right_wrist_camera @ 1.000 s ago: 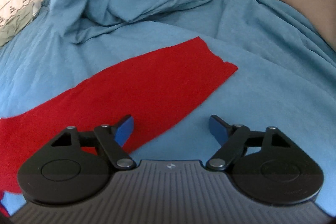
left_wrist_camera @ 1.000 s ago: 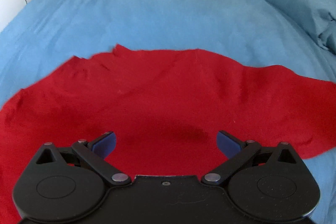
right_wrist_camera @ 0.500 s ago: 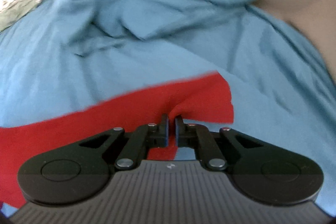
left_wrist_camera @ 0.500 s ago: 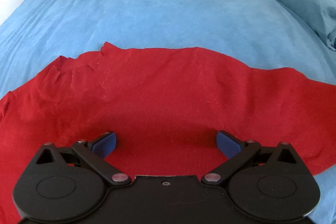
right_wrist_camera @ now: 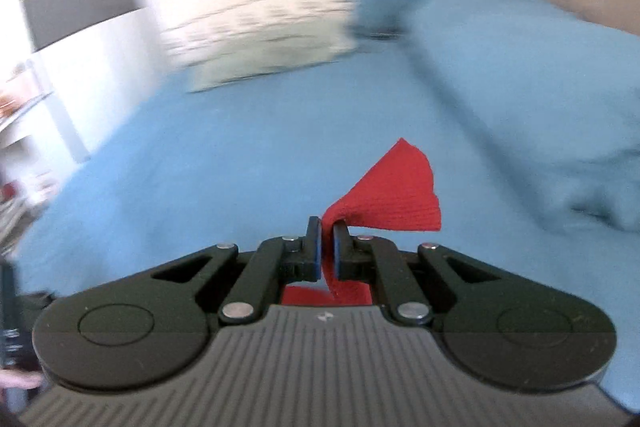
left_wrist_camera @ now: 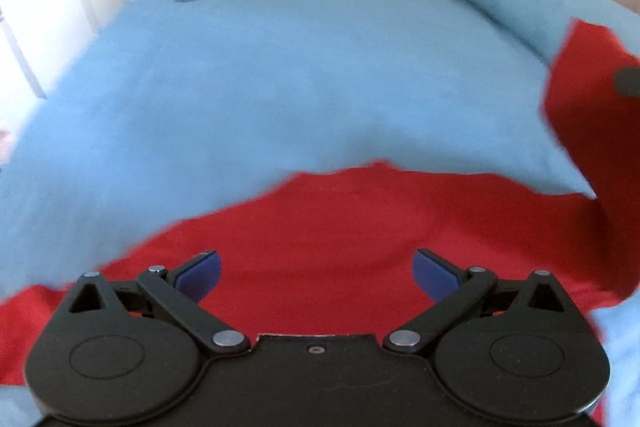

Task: Fold small clothes
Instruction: 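Lift the held sleeve and fold it across the sweater body, then open, then grasp the other sleeve with the left gripper and fold it across the body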

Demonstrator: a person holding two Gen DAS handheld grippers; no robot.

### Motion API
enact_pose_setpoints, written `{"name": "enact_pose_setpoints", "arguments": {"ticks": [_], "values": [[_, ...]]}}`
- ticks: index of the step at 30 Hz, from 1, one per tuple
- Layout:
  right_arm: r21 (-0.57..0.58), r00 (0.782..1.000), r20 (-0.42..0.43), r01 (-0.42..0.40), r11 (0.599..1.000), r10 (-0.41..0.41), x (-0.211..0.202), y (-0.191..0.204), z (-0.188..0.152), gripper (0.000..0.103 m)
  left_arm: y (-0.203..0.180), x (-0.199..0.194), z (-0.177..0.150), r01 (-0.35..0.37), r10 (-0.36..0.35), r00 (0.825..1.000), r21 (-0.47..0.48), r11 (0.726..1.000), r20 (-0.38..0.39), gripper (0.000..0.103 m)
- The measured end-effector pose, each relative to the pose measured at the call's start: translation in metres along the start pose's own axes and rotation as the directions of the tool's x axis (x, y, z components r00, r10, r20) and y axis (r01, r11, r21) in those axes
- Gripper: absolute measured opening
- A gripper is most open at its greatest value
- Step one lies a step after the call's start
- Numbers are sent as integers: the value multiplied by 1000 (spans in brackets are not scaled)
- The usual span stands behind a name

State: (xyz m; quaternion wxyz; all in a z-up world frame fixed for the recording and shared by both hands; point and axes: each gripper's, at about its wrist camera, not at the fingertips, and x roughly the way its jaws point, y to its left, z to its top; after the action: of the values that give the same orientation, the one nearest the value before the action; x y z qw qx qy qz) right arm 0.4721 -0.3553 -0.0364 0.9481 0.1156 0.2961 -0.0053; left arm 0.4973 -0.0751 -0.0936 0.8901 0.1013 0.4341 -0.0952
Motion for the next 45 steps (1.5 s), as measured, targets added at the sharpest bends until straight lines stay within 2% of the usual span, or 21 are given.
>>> {"name": "enact_pose_setpoints", "arguments": {"ticks": [3,6,8,10,12,14,16,18,20,22,24,27,29,31,33,35,38,41,45], "values": [[-93,994,-44,-108,990,104,36,80,-31,21,41,4,-19,-90,90,996,-14,996,-15,103],[-167,982,-131,-158,973,136,77,139,-82,21,76,17,-44,-107,104,993,-42,993,-61,103],[-231,971,-203,-175,957,128,101,163,-118,21,93,24,-60,-101,94,991,-73,992,-92,103],[-313,961,-254,-189,931,110,116,180,-151,21,105,28,-73,-65,52,993,-113,992,-110,103],[-342,953,-281,-207,917,110,118,190,-173,21,111,30,-81,-16,-2,994,-157,988,-112,103],[-363,948,-299,-217,906,107,118,191,-184,22,114,32,-83,18,-39,993,-182,983,-112,103],[-382,946,-303,-230,895,114,114,190,-187,28,108,31,-82,52,-75,991,-192,980,-113,103],[-397,943,-312,-243,885,119,114,187,-183,64,102,30,-83,91,-115,987,-201,975,-108,103],[-417,946,-299,-250,874,128,107,190,-180,75,95,34,-80,141,-169,979,-225,964,-110,103],[-440,947,-297,-250,863,123,94,184,-177,75,86,38,-78,185,-218,970,-252,950,-109,101],[-444,947,-303,-242,863,109,84,178,-177,75,74,41,-75,218,-254,961,-262,940,-112,93],[-455,949,-306,-214,865,74,67,159,-180,75,59,51,-68,220,-260,959,-289,932,-108,91],[-443,948,-312,-199,874,58,60,145,-181,75,53,62,-64,182,-224,969,-311,933,-105,90],[-415,945,-323,-198,888,60,52,130,-182,75,49,71,-61,132,-176,979,-324,937,-108,84],[-396,943,-327,-196,897,62,44,118,-184,75,47,81,-64,86,-136,983,-342,936,-127,71],[-385,943,-327,-187,904,56,37,109,-185,75,47,81,-70,56,-103,987,-334,941,-124,64],[-356,940,-336,-185,916,60,29,93,-186,75,50,71,-80,31,-74,990,-323,946,-120,61],[-342,938,-343,-175,923,51,25,81,-188,75,58,61,-90,44,-93,989,-367,929,-116,60],[-303,934,-354,-155,940,40,23,65,-187,75,61,62,-94,114,-170,981,-433,894,-93,59]]}}
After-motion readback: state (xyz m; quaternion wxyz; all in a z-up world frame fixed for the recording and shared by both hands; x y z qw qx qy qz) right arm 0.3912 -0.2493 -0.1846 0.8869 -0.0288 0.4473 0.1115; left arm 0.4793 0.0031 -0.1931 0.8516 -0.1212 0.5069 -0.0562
